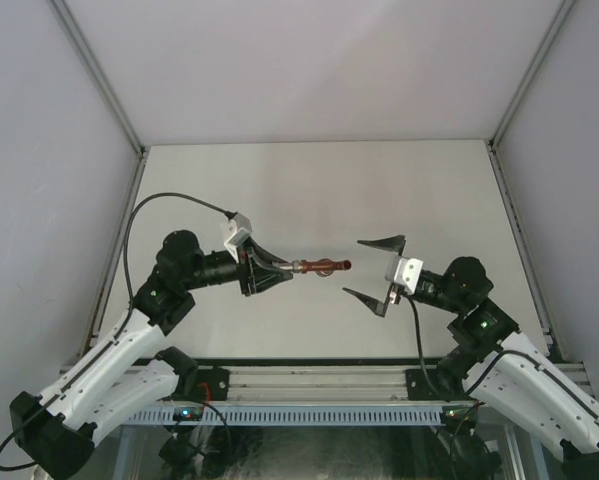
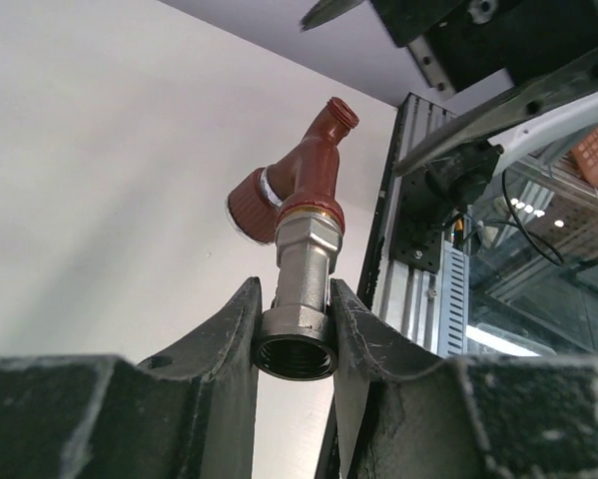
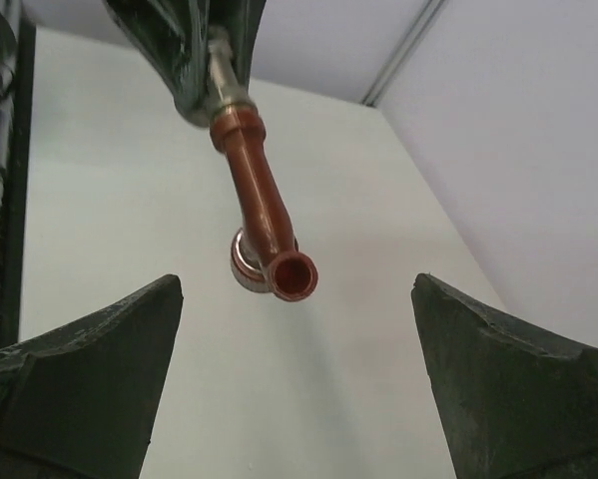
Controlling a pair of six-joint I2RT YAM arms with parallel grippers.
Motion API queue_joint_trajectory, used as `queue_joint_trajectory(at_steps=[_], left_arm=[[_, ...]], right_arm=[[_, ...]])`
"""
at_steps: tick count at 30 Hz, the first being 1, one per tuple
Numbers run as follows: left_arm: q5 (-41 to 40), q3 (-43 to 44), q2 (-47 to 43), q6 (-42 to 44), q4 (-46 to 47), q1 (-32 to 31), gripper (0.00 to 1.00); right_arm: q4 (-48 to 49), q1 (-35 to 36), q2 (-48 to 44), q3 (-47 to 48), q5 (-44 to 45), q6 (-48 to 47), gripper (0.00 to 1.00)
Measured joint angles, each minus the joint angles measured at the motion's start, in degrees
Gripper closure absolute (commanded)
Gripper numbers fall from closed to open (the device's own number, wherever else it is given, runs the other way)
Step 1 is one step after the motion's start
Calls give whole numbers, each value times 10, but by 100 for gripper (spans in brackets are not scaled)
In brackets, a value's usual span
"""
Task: Install the water faucets
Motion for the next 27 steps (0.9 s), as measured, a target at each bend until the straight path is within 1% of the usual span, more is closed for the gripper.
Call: queue_joint_trajectory(at_steps=[1, 3, 6, 11, 13, 17, 19, 21, 22, 23, 25, 26, 27], left_arm=[[6, 0, 0, 0, 2, 1, 100], [18, 0, 0, 0, 3, 1, 100], [38, 0, 4, 0, 5, 1, 100], [61, 0, 12, 0, 4, 1, 100], [63, 0, 12, 0, 5, 0, 100], [62, 0, 12, 1, 7, 1, 100], [62, 0, 12, 1, 7, 1, 100], [62, 0, 12, 2, 7, 0, 100], [62, 0, 11, 3, 7, 1, 100], [62, 0, 10, 6, 7, 1, 100], [62, 0, 3, 8, 5, 0, 100], [61, 0, 0, 11, 5, 1, 100], [60, 0, -3, 14, 4, 1, 100]], right_arm=[[-7, 2, 8, 0, 1, -24, 4], [-16, 2, 26, 0, 0, -57, 10], [-9, -2, 54, 0, -9, -52, 19], [52, -27, 107, 1, -75, 46, 28], [77, -28, 119, 1, -97, 81, 36], [115, -17, 147, 6, -127, 146, 49], [131, -12, 160, 6, -136, 179, 57], [140, -8, 170, 6, -142, 210, 59], [143, -7, 173, 6, -144, 224, 64], [147, -6, 175, 6, -144, 236, 71], [150, -6, 178, 6, -143, 257, 78], [151, -6, 179, 6, -142, 271, 85], [154, -7, 180, 6, -140, 288, 89]])
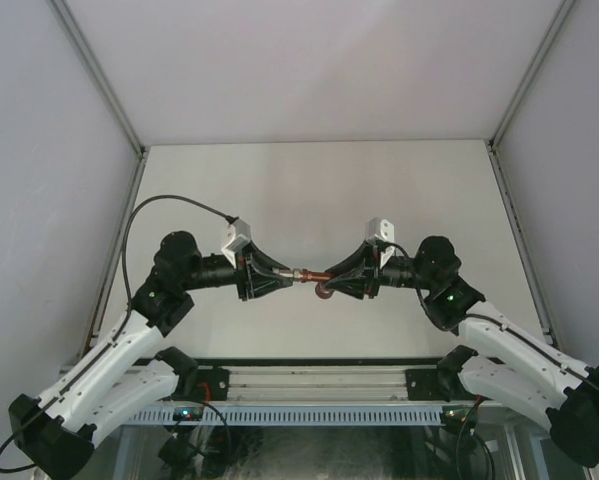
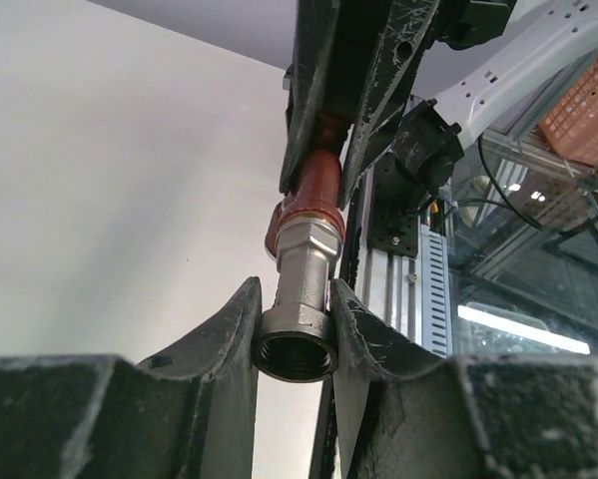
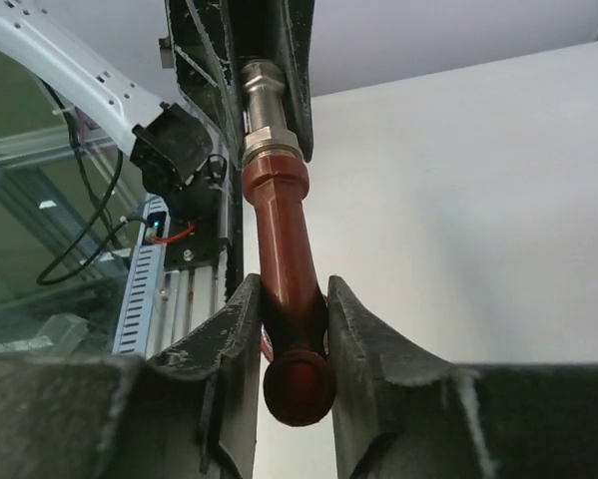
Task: Install the water faucets
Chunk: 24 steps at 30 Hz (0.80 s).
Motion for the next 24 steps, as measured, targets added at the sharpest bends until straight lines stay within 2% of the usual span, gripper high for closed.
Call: queue_joint_trajectory(at_steps=[2, 3, 7, 16, 23, 24], left_arm=[[0, 0, -5, 9, -1, 0, 100], [-1, 0, -8, 12, -1, 0, 100], [-3, 0, -14, 34, -4, 1, 100], [4, 0, -27, 98, -30, 4, 100], [2, 0, -37, 115, -49, 6, 99], [2, 0, -40, 117, -49, 6, 100]], right_arm=[[9, -3, 4, 0, 0, 35, 99], [14, -5, 9, 1, -2, 55, 100], [37, -11, 28, 1, -4, 158, 100], [87, -40, 103, 4, -59, 501, 100], [122, -44, 153, 7, -106, 712, 100], [130, -43, 158, 7, -109, 742, 97]])
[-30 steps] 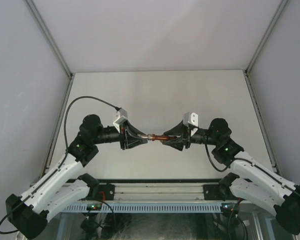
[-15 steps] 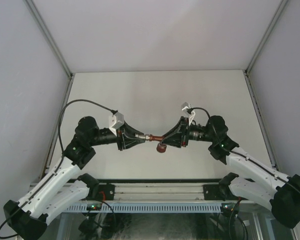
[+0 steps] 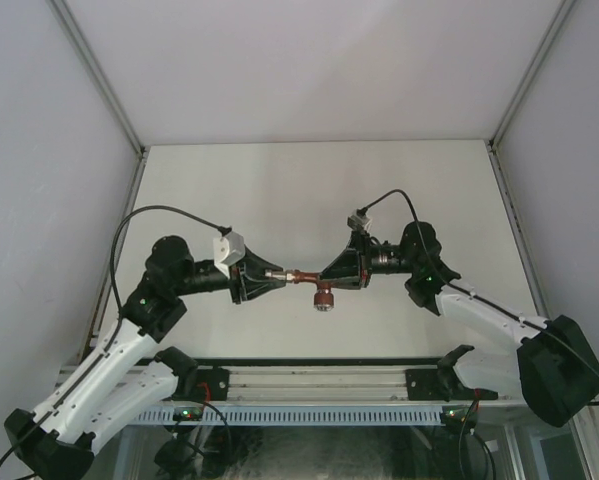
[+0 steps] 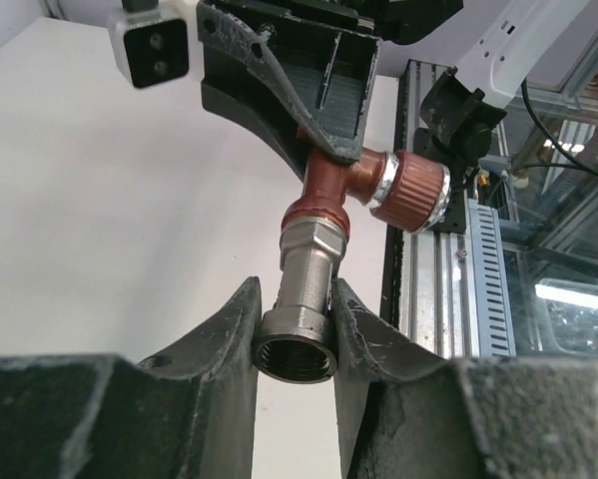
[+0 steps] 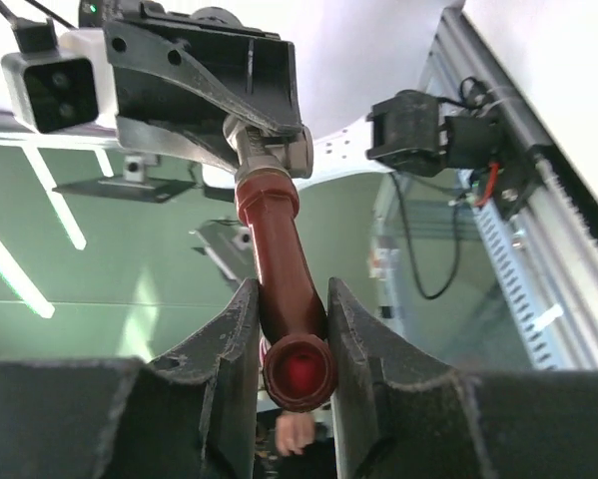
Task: Install the water faucets
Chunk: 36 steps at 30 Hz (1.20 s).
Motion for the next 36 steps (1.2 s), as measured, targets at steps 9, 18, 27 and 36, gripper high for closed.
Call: queue_joint_trajectory(at_steps=[9, 18, 27, 36], left_arm=[[-5, 0, -24, 10, 14, -2, 100], [2, 0, -22, -22, 35, -4, 100], [2, 0, -21, -51, 49, -4, 100], [-2, 13, 23, -111, 26, 2, 100]], right_arm=[[19, 13, -10, 0, 55, 110, 31], [-87, 2, -107, 2, 181, -67, 0], [-177, 2, -278, 3, 297, -454, 0], [-282, 38, -376, 12, 302, -1017, 2]])
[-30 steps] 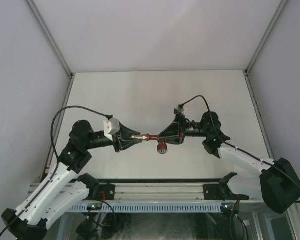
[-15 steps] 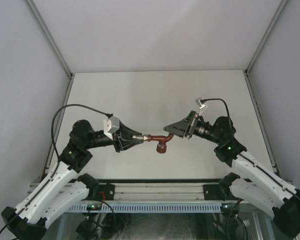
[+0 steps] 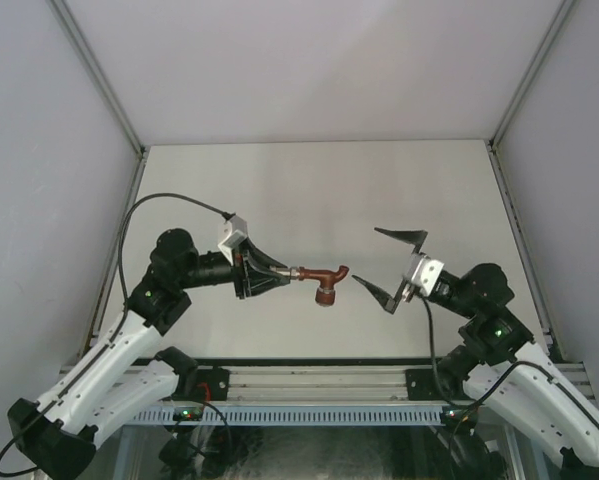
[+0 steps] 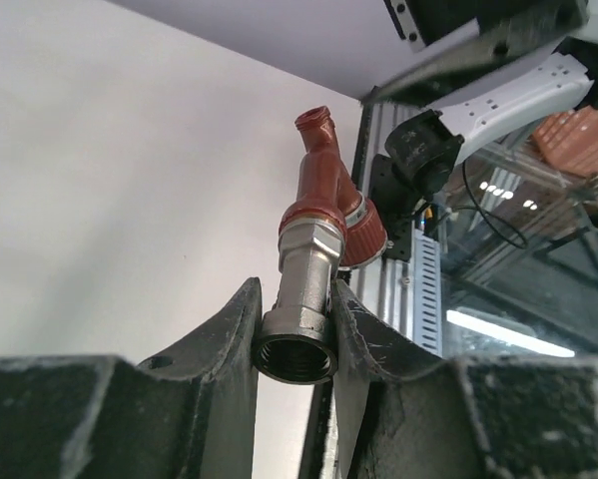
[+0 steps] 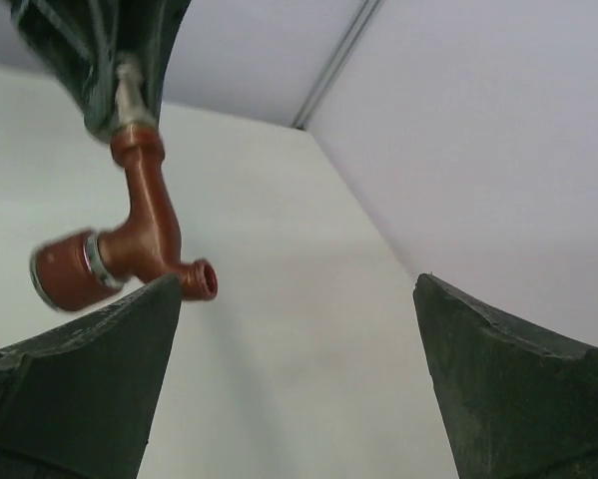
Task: Install the water faucets
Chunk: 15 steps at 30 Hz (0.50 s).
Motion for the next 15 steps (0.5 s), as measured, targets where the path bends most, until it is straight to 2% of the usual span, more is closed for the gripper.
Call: queue_joint_trajectory(at_steps=[7, 10, 15], left_arm=[[32, 17, 27, -90, -3, 39, 100], [38, 29, 27, -125, -1, 52, 100], [46, 41, 27, -163, 0, 53, 100]], right_arm=[[-109, 94, 4, 0, 61, -270, 5], [-124, 146, 4, -2, 118, -338, 6], [-89, 237, 14, -26, 214, -428, 5]])
